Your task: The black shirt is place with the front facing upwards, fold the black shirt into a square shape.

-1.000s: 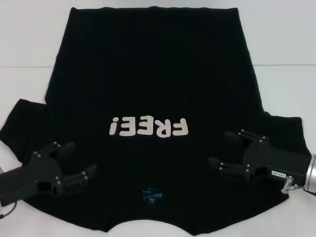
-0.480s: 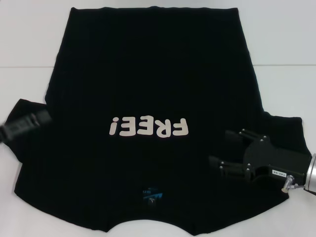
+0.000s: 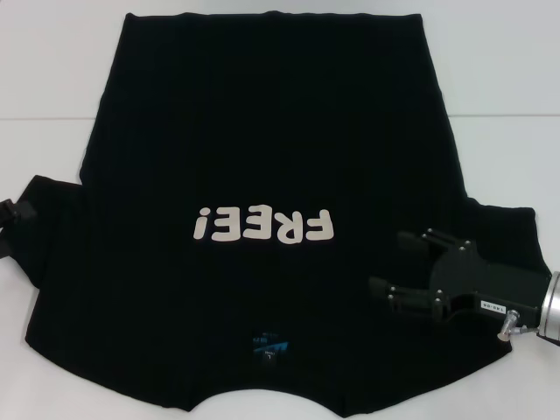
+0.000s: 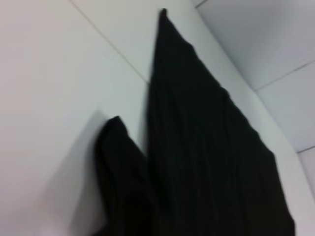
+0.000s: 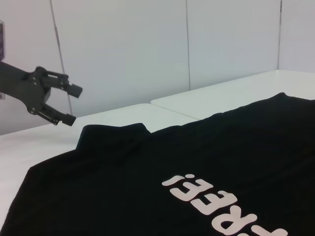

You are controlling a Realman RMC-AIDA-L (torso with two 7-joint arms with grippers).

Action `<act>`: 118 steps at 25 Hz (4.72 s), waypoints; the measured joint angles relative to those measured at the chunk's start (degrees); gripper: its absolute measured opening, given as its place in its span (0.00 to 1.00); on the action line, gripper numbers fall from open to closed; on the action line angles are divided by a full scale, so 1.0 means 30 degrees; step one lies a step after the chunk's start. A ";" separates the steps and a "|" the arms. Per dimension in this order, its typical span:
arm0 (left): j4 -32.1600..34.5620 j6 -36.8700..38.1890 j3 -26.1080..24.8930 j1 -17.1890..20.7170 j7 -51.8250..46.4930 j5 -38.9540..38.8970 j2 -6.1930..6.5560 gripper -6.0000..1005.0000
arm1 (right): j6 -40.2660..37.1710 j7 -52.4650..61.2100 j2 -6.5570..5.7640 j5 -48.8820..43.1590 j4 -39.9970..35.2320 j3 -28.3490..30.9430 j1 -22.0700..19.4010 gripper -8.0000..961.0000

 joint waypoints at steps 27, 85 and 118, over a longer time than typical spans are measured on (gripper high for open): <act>-0.1788 -0.4869 0.0865 -0.0459 -0.0102 0.0825 -0.0104 0.86 | 0.0058 0.0036 0.0000 0.0000 0.0000 0.0014 0.0037 0.96; -0.1711 -0.7539 0.3101 -0.1090 0.1501 0.1001 -0.0182 0.07 | -0.0619 0.0066 -0.0030 0.0059 -0.0001 0.0175 -0.0031 0.96; 0.0084 -0.4751 0.3127 -0.2633 -0.0519 0.0719 0.0211 0.03 | -0.0560 0.0065 -0.0001 0.0287 0.0041 0.0175 0.0035 0.96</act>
